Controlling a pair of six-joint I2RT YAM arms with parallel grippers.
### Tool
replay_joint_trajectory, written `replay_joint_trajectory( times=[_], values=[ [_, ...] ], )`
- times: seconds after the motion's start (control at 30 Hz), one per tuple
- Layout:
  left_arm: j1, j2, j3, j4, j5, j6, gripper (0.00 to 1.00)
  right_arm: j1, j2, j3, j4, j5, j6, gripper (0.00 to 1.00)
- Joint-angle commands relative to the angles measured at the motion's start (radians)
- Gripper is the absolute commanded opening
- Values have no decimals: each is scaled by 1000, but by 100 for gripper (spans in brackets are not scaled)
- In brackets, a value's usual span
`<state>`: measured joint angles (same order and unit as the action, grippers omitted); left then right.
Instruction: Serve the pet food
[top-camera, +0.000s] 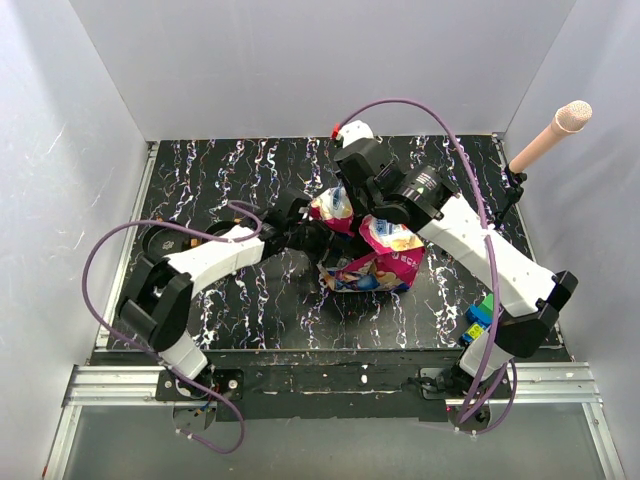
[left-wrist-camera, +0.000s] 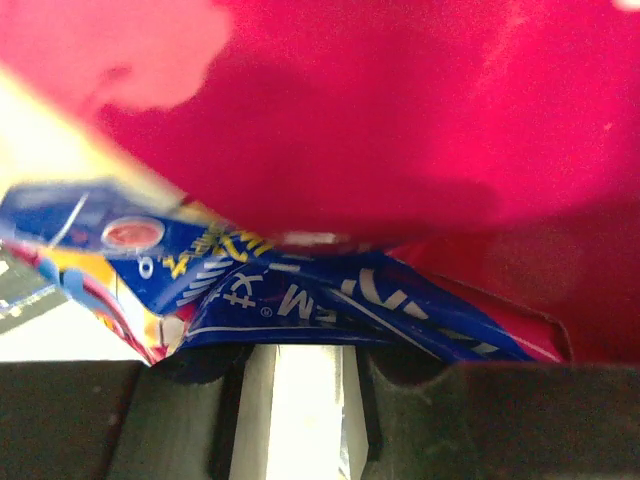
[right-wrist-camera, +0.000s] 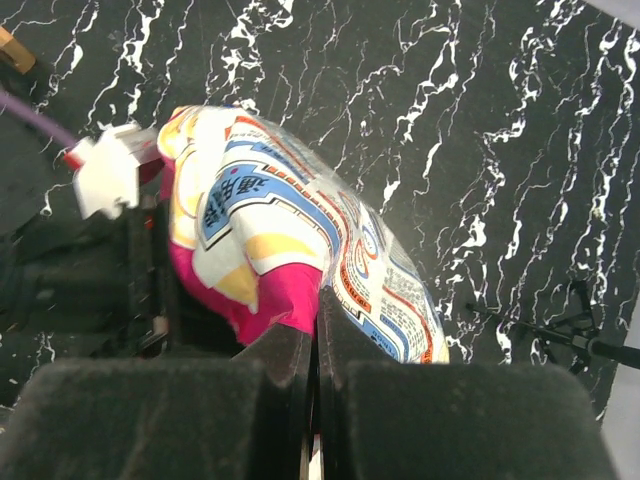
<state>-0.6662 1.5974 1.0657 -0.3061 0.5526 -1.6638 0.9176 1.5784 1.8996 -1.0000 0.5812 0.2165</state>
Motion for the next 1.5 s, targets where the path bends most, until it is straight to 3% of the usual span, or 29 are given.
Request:
replay_joint_trajectory(
  times=[0.0, 0.1, 0.17, 0.23, 0.33, 0.47, 0.67, 1.0, 1.2, 1.37, 1.47],
  values=[
    [39, 203, -1, -93, -158, 437, 0, -23, -123, 18, 189, 91, 41, 1],
    [53, 274, 79, -36, -61, 634, 0, -51, -152, -26, 187, 80, 56, 1],
    [62, 295, 73, 103, 89, 676, 0, -71, -170, -53, 190, 60, 72, 1],
    [62, 253, 62, 191, 130, 729, 0, -88, -184, -66, 190, 54, 73, 1],
    [80, 158, -38, 420, 194, 684, 0, -121, -204, -83, 189, 54, 64, 1],
    [97, 76, -85, 531, 276, 610, 0, -163, -235, -105, 207, 48, 41, 1],
    [97, -65, -168, 686, 291, 477, 0, -172, -279, -162, 268, 58, -23, 1],
    [97, -255, -210, 573, 257, 450, 0, -197, -287, -165, 281, 68, -37, 1],
    [97, -257, -184, 503, 251, 484, 0, -206, -281, -154, 285, 65, -43, 1],
    [100, -200, -210, 711, 296, 399, 0, -217, -276, -142, 279, 62, -52, 1],
    [96, -287, -240, 630, 239, 432, 0, -215, -282, -129, 265, 60, -51, 1]
  ],
)
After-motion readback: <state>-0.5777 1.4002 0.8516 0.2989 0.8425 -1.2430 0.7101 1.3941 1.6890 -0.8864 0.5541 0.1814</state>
